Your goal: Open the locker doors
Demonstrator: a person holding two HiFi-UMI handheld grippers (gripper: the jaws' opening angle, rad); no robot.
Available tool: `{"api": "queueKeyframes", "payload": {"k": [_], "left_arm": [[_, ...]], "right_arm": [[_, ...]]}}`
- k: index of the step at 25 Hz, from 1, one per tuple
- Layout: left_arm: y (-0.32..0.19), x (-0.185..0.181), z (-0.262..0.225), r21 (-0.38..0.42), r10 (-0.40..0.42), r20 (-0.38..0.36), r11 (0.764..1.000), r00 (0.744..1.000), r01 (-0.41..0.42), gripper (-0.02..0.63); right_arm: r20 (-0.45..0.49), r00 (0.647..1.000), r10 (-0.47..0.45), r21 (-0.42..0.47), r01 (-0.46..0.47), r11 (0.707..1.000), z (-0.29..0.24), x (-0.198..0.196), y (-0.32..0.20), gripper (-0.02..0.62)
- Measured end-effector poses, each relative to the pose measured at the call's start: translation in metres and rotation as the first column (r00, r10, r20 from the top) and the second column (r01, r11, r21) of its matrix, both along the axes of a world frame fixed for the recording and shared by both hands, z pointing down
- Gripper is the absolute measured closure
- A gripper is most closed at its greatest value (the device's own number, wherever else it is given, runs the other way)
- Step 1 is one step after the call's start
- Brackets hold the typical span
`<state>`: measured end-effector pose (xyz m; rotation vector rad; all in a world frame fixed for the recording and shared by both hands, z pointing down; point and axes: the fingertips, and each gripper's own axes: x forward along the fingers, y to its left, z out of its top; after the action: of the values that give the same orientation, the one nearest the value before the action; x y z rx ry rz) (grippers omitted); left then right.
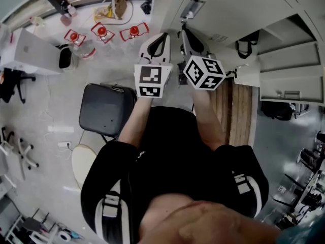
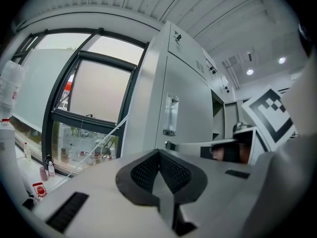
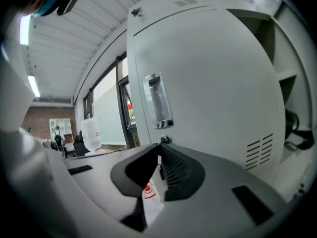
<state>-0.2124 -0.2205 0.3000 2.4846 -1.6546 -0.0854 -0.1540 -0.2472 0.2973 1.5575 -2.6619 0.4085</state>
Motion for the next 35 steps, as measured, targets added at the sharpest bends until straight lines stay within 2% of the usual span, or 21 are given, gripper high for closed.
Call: {"api": "queueKeyframes", "payload": {"k": [4,7,10,13,15,19,21,24,26,28,31,33,35], "left_arm": [[0.002,-0.001,0.002,-0.005,-0.001,-0.004,1.000,1.000,0.001,0.597],[0.003,-0.003,0.003,-0.010,-0.006,-0.002,1.000,1.000,0.006,0.597],[0.003,-0.006,0.004,-0.011,-0.013,-0.001,1.000,1.000,0.012,0.597],[0.002,-0.007,0.006,-0.015,-0.014,-0.006,1.000,1.000,0.014,0.597],[0.002,-0.007,0.007,-0.015,-0.012,-0.008,1.000,1.000,0.012,0.597],[0.001,-0.006,0.007,-0.012,-0.012,-0.008,1.000,1.000,0.012,0.597],[0.001,-0.007,0.007,-0.012,-0.012,-0.009,1.000,1.000,0.012,0.597],[0.001,-0.007,0.007,-0.011,-0.012,-0.019,1.000,1.000,0.011,0.597],[0.000,-0.008,0.007,-0.010,-0.014,-0.031,1.000,0.999,0.014,0.597],[-0.001,-0.009,0.007,-0.009,-0.016,-0.035,1.000,0.999,0.016,0.597],[-0.001,-0.011,0.008,-0.009,-0.020,-0.037,1.000,0.999,0.019,0.597],[-0.002,-0.011,0.008,-0.010,-0.023,-0.038,1.000,0.999,0.023,0.597],[-0.002,-0.012,0.008,-0.012,-0.023,-0.039,1.000,0.999,0.023,0.597]], "right_arm": [[0.171,0.985,-0.005,-0.063,0.016,0.998,0.001,0.003,-0.001,0.557],[0.292,0.956,0.006,-0.106,0.026,0.994,0.002,0.005,-0.001,0.557],[0.452,0.892,0.022,-0.158,0.056,0.986,0.001,0.008,-0.003,0.558],[0.566,0.824,0.010,-0.162,0.098,0.982,-0.002,0.006,-0.003,0.558],[0.615,0.788,0.033,-0.184,0.103,0.978,0.000,0.007,-0.003,0.558],[0.661,0.748,0.054,-0.208,0.113,0.971,0.004,0.013,-0.004,0.558],[0.732,0.678,0.065,-0.220,0.145,0.965,0.007,0.014,-0.004,0.559],[0.843,0.532,0.081,-0.220,0.203,0.954,0.008,0.014,-0.004,0.560],[0.891,0.443,0.097,-0.218,0.230,0.948,0.010,0.015,-0.004,0.560],[0.922,0.370,0.111,-0.215,0.252,0.944,0.011,0.015,-0.005,0.560],[0.942,0.312,0.121,-0.209,0.268,0.940,0.013,0.015,-0.005,0.560],[0.944,0.307,0.119,-0.206,0.269,0.941,0.013,0.015,-0.005,0.560],[0.941,0.321,0.111,-0.201,0.263,0.944,0.012,0.015,-0.005,0.560]]}}
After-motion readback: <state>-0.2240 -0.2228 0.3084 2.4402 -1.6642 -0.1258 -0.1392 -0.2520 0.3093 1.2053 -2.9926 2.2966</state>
